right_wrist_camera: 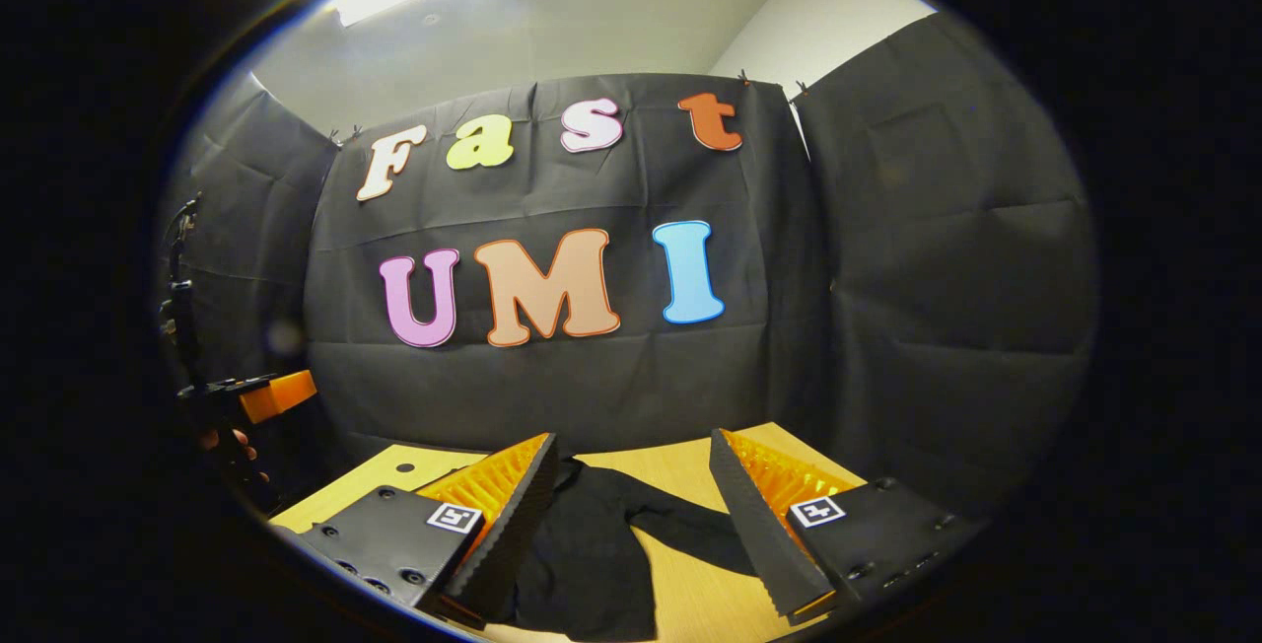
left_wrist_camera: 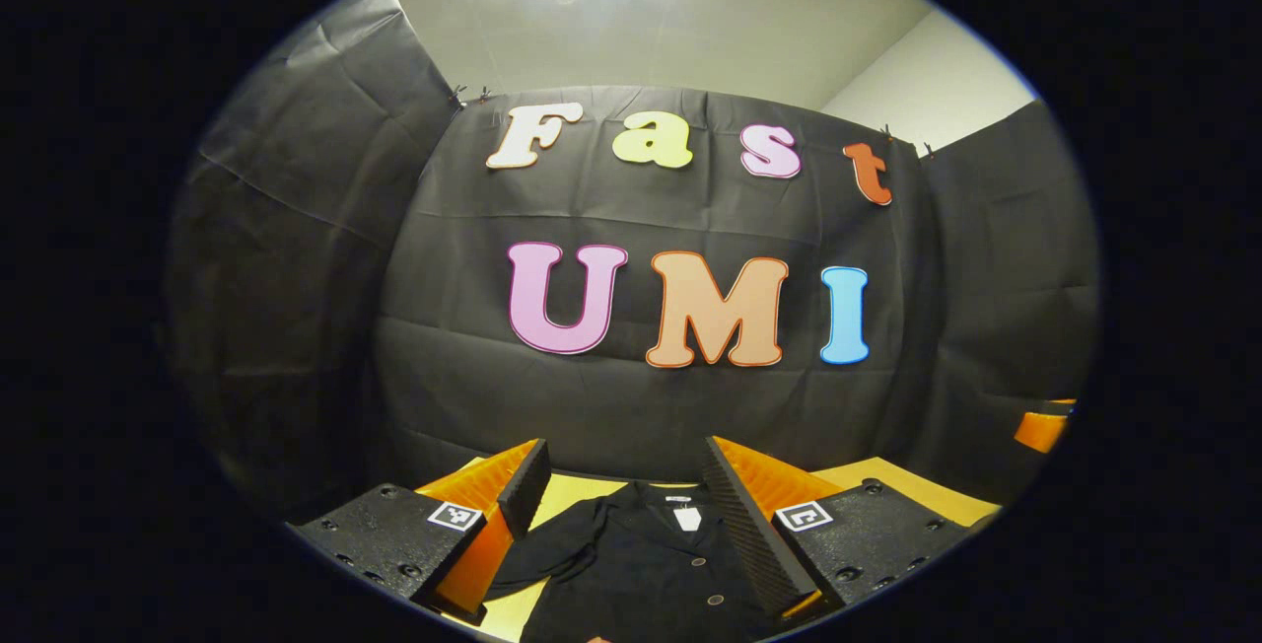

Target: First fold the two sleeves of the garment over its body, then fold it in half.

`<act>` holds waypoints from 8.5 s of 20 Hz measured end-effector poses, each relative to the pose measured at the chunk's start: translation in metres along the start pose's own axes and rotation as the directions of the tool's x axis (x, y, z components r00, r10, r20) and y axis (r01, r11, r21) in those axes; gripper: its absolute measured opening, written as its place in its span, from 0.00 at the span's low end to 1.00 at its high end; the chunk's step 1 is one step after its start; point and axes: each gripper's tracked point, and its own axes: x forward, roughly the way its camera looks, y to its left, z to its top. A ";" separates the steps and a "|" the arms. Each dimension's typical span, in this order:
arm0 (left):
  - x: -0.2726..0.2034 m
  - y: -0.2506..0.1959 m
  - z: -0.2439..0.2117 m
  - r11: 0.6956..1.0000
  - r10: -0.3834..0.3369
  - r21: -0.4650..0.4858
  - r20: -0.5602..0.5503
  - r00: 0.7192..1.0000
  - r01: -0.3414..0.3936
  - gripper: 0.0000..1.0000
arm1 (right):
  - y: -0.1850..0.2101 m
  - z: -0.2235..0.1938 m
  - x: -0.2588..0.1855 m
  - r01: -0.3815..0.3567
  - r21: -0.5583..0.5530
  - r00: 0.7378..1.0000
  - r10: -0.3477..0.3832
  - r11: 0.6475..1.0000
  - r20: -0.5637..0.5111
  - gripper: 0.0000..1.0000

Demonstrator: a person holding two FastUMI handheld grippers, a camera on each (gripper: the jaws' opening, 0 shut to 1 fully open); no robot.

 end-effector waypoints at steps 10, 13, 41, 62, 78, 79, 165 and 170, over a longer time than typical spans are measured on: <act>-0.004 0.004 0.001 1.000 0.018 0.019 0.004 1.000 -0.018 0.90 | -0.010 -0.004 0.004 0.015 0.030 1.000 -0.015 0.999 -0.002 0.97; -0.004 0.006 0.002 1.000 0.027 0.016 0.007 1.000 -0.027 0.90 | -0.011 -0.004 0.005 0.016 0.034 1.000 -0.016 0.999 -0.002 0.97; -0.024 0.049 -0.008 0.984 0.170 0.068 -0.047 0.984 -0.166 0.90 | -0.124 -0.119 0.097 0.126 -0.069 0.957 -0.140 0.990 -0.253 0.98; -0.035 0.065 -0.024 0.959 0.268 0.127 -0.127 0.955 -0.253 0.91 | -0.238 -0.317 0.145 0.172 -0.092 0.752 -0.191 0.981 -0.631 0.98; -0.054 0.083 -0.027 0.952 0.297 0.120 -0.130 0.946 -0.282 0.91 | -0.209 -0.306 0.149 0.085 -0.131 0.710 -0.152 0.988 -0.687 0.03; -0.058 0.088 -0.029 0.949 0.307 0.119 -0.133 0.942 -0.292 0.91 | -0.202 -0.296 0.150 0.070 -0.126 0.724 -0.137 0.990 -0.676 0.03; -0.059 0.221 -0.347 0.827 0.320 -0.194 -0.610 0.725 -0.527 0.00 | 0.136 -0.154 0.073 -0.360 -0.079 0.836 0.284 0.930 -0.469 0.99; -0.056 0.221 -0.338 0.849 0.310 -0.177 -0.597 0.740 -0.498 0.00 | 0.128 -0.152 0.069 -0.344 -0.066 0.843 0.277 0.936 -0.461 0.99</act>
